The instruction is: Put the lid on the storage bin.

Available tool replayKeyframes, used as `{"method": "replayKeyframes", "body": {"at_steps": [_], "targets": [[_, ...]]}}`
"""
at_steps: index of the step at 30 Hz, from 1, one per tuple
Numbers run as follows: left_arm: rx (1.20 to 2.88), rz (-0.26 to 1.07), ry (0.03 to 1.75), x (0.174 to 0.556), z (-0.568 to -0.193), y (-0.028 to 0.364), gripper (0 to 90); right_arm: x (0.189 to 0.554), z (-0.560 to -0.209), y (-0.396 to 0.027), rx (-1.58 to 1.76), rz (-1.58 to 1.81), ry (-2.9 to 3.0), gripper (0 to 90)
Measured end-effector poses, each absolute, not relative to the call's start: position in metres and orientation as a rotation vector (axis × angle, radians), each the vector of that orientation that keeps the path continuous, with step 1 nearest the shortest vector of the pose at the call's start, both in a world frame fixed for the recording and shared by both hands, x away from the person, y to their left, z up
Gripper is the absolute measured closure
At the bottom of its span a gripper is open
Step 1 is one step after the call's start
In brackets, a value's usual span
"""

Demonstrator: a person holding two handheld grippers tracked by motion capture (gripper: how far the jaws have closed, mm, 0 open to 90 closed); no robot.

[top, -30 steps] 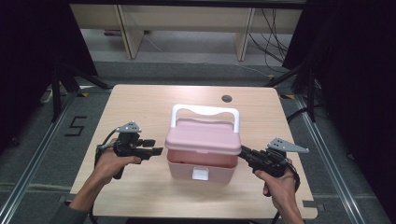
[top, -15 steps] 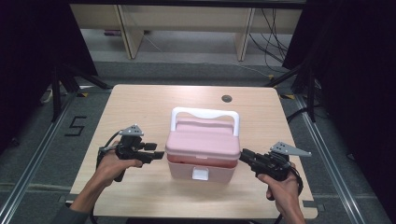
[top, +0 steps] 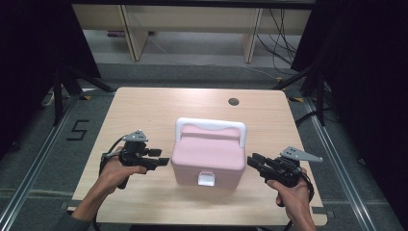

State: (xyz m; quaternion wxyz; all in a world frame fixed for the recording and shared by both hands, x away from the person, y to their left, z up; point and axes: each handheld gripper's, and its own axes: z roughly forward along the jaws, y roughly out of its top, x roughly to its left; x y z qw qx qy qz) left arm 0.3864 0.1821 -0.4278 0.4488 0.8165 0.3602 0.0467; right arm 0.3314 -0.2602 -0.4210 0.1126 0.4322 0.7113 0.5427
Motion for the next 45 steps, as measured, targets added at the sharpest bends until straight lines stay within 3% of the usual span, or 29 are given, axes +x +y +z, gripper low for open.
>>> {"method": "replayKeyframes", "body": {"at_steps": [5, 15, 18, 45], "targets": [[2.023, 0.110, 0.889, 0.387, -0.429, 0.184, 47.3, 0.330, -0.424, -0.263, 1.287, 1.557, 2.076, 65.3], [2.004, 0.156, 0.899, 0.381, -0.434, 0.185, 42.2, 0.330, -0.432, -0.275, 1.314, 1.426, 1.969, 42.5], [1.987, 0.155, 0.911, 0.380, -0.433, 0.184, 37.9, 0.328, -0.435, -0.276, 1.295, 1.430, 1.964, 41.3], [2.013, 0.239, 0.828, 0.314, -0.458, 0.194, 31.8, 0.289, -0.465, -0.272, 1.255, 1.344, 2.073, 29.3]]}}
